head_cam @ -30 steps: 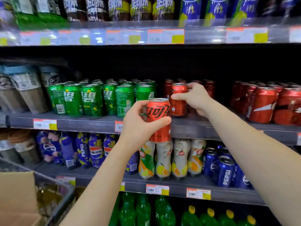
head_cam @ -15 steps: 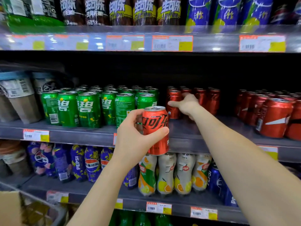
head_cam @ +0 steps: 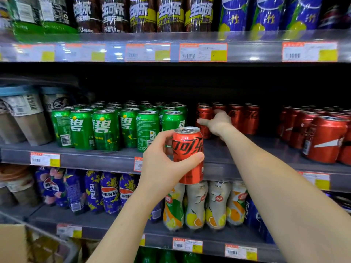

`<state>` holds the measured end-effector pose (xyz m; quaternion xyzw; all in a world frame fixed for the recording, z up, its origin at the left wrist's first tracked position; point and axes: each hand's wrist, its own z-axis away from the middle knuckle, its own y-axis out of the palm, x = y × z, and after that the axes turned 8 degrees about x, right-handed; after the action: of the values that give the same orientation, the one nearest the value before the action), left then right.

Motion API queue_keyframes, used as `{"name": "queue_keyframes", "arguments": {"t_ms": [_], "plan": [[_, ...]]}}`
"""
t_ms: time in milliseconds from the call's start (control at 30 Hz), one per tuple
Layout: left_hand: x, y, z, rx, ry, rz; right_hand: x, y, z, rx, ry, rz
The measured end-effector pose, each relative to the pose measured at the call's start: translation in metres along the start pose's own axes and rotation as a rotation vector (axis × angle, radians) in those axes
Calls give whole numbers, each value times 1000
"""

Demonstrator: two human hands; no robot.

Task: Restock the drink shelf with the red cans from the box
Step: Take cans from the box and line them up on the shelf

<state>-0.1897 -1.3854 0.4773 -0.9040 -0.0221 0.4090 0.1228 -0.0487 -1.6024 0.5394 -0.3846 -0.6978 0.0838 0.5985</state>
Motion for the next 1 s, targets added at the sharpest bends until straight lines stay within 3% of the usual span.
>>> {"name": "queue_keyframes", "arguments": {"t_ms": [200, 333, 467, 533, 600, 767, 900, 1000], "plan": [[-4, 10, -6, -8, -11, 7, 2, -3, 13, 4, 35, -48], [-5, 20, -14, -3, -23, 0, 9, -20, 35, -58, -57, -182], [-8, 30, -21, -27, -42, 5, 11, -60, 99, 391, -62, -515], [-12, 35, -23, -38, -47, 15, 7, -78, 131, 570, -98, -554], [-17, 42, -25, -57, -47, 28, 5, -81, 152, 623, -203, -485], [-28, 58, -32, -85, 12, -23, 13, -77, 160, 308, -337, -369], [-33, 57, -36, 29, 30, -187, 13, -93, 141, 265, -313, -473], [-30, 48, -34, 24, 71, -413, 1, -92, 113, 210, -240, -442]]}}
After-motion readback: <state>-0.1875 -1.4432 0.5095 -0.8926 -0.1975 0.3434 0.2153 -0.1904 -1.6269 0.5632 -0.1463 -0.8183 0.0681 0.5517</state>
